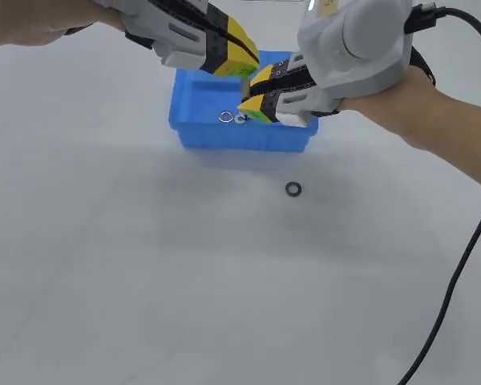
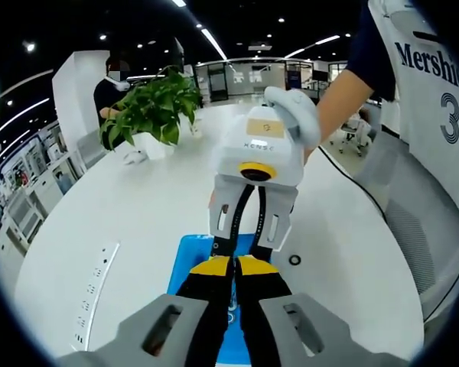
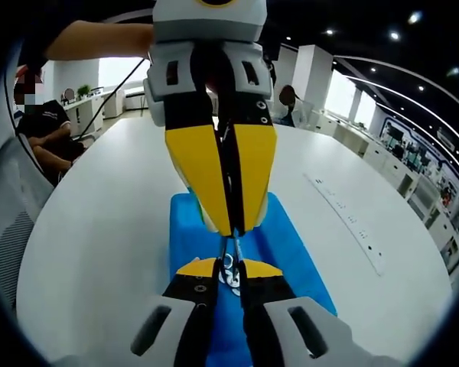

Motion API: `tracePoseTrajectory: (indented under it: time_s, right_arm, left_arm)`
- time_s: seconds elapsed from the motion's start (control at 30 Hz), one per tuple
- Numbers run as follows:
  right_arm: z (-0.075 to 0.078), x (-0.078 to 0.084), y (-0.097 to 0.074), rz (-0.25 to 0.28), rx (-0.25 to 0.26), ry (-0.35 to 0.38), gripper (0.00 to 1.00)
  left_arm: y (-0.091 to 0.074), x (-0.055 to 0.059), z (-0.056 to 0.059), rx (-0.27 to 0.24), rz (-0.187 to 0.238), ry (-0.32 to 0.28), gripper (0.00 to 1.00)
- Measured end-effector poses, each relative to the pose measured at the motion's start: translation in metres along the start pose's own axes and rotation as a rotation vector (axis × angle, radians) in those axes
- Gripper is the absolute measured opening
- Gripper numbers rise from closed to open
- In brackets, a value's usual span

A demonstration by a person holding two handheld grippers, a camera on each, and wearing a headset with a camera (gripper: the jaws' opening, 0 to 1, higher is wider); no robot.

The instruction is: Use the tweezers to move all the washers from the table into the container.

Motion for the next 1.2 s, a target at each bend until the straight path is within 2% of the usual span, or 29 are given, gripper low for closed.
tracePoseTrajectory:
  time_s: [0.23, 0.37, 0.47, 0.63, 0.67, 0.9, 1.2]
  right_arm:
    - [-0.002, -0.017, -0.013, 0.046, -0.011, -0.015, 0.12]
    - [-0.005, -0.031, -0.026, 0.088, -0.005, -0.008, 0.12]
    - [-0.012, -0.04, -0.037, 0.108, -0.005, -0.013, 0.11]
    - [-0.028, -0.049, -0.055, 0.125, -0.016, -0.028, 0.11]
    - [-0.032, -0.05, -0.059, 0.127, -0.018, -0.033, 0.11]
    - [-0.059, -0.049, -0.076, 0.124, -0.052, -0.045, 0.11]
    - [-0.084, -0.037, -0.092, 0.104, -0.092, -0.043, 0.11]
  left_arm:
    - [-0.005, -0.021, 0.006, 0.009, 0.023, 0.023, 0.05]
    - [-0.006, -0.04, 0.013, 0.019, 0.034, 0.053, 0.05]
    - [-0.006, -0.052, 0.022, 0.024, 0.047, 0.072, 0.05]
    - [-0.003, -0.069, 0.044, 0.034, 0.065, 0.096, 0.05]
    - [-0.002, -0.07, 0.045, 0.035, 0.066, 0.097, 0.05]
    - [0.007, -0.078, 0.077, 0.049, 0.077, 0.106, 0.05]
    - [0.022, -0.078, 0.107, 0.066, 0.083, 0.09, 0.05]
Point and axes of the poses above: the centre of the closed fingertips' face, and the gripper's own axes: y roughly forward along the fingers, z roughly to its right, x roughly out of its underside, the point moved 3 cm from there along -y, roughly backward along the fingers, and after that the axes turned 15 degrees about z, right-handed, at the moved point
